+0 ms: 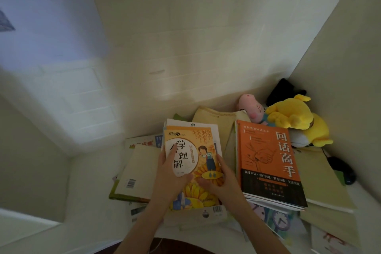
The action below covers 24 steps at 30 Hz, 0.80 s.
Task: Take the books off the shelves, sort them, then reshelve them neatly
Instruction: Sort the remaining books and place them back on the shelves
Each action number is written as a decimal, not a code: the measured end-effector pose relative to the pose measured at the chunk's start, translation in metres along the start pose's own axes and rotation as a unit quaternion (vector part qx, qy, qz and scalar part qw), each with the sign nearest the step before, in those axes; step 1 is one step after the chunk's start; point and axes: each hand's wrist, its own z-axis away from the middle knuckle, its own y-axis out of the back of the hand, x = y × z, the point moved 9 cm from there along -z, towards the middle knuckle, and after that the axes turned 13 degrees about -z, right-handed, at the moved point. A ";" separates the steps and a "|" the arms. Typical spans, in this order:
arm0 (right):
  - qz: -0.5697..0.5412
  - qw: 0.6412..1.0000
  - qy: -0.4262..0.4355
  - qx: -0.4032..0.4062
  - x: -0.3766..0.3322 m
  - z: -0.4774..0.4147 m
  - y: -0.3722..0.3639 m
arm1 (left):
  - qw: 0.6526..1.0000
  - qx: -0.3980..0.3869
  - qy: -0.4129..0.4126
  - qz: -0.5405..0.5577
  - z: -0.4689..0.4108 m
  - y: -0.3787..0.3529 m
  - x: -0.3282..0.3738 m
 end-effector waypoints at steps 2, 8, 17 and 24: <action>-0.003 1.000 -0.003 0.005 0.003 0.005 0.000 | 1.000 -0.007 0.000 0.000 0.004 0.000 0.000; -0.045 0.999 -0.006 -0.014 0.009 0.024 -0.004 | 1.000 -0.001 0.008 -0.008 0.016 0.002 -0.006; -0.048 0.998 -0.010 -0.031 0.010 0.027 -0.005 | 0.998 -0.027 0.048 0.017 0.022 0.003 -0.022; -0.078 0.994 -0.060 -0.037 0.006 0.023 -0.002 | 0.992 0.005 0.093 0.084 0.016 0.009 -0.036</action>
